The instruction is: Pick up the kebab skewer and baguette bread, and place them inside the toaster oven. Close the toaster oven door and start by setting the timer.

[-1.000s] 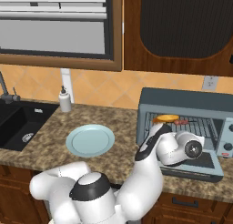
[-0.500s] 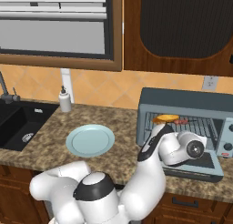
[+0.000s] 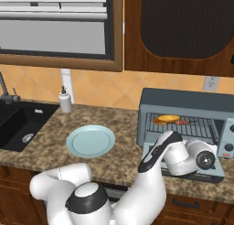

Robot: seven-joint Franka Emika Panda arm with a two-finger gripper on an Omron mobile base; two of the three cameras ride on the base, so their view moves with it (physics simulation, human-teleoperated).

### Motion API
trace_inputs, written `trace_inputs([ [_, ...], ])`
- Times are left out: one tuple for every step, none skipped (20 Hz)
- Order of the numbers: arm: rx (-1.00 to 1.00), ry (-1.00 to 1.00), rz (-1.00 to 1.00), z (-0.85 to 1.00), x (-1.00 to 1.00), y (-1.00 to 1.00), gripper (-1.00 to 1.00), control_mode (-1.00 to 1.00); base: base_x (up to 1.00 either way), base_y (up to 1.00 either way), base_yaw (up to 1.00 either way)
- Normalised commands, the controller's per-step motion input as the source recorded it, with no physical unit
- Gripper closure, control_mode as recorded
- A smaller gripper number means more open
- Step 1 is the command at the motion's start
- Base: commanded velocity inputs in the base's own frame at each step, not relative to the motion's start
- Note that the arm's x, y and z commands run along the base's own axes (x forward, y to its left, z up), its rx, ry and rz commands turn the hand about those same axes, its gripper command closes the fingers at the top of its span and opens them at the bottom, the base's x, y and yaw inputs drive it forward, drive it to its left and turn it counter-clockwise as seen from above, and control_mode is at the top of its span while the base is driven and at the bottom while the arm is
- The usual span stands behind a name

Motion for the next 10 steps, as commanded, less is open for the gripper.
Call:
trace_inputs([
  [0.00, 0.00, 0.00, 0.22, -0.91, -0.32, -1.00, -1.00, 0.00, 0.00, 0.00],
  [0.00, 0.00, 0.00, 0.21, -0.89, -0.31, -1.00, -1.00, 0.00, 0.00, 0.00],
  [0.00, 0.00, 0.00, 0.20, -0.95, -0.34, -1.00, -1.00, 0.00, 0.00, 0.00],
  [0.00, 0.00, 0.00, 0.16, -0.89, -0.31, -1.00, -1.00, 0.00, 0.00, 0.00],
  [0.00, 0.00, 0.00, 0.16, -0.89, -0.28, -1.00, -1.00, 0.00, 0.00, 0.00],
  [0.00, 0.00, 0.00, 0.08, -0.94, -0.24, -1.00, -1.00, 0.00, 0.00, 0.00],
  [0.00, 0.00, 0.00, 0.07, -0.92, -0.20, -1.00, -1.00, 0.00, 0.00, 0.00],
  [0.00, 0.00, 0.00, 0.03, -0.84, -0.09, -1.00, -1.00, 0.00, 0.00, 0.00],
  [0.00, 0.00, 0.00, 0.00, -0.92, -0.08, -1.00, -1.00, 0.00, 0.00, 0.00],
  [0.00, 0.00, 0.00, 0.01, -0.88, -0.04, -1.00, -1.00, 0.00, 0.00, 0.00],
])
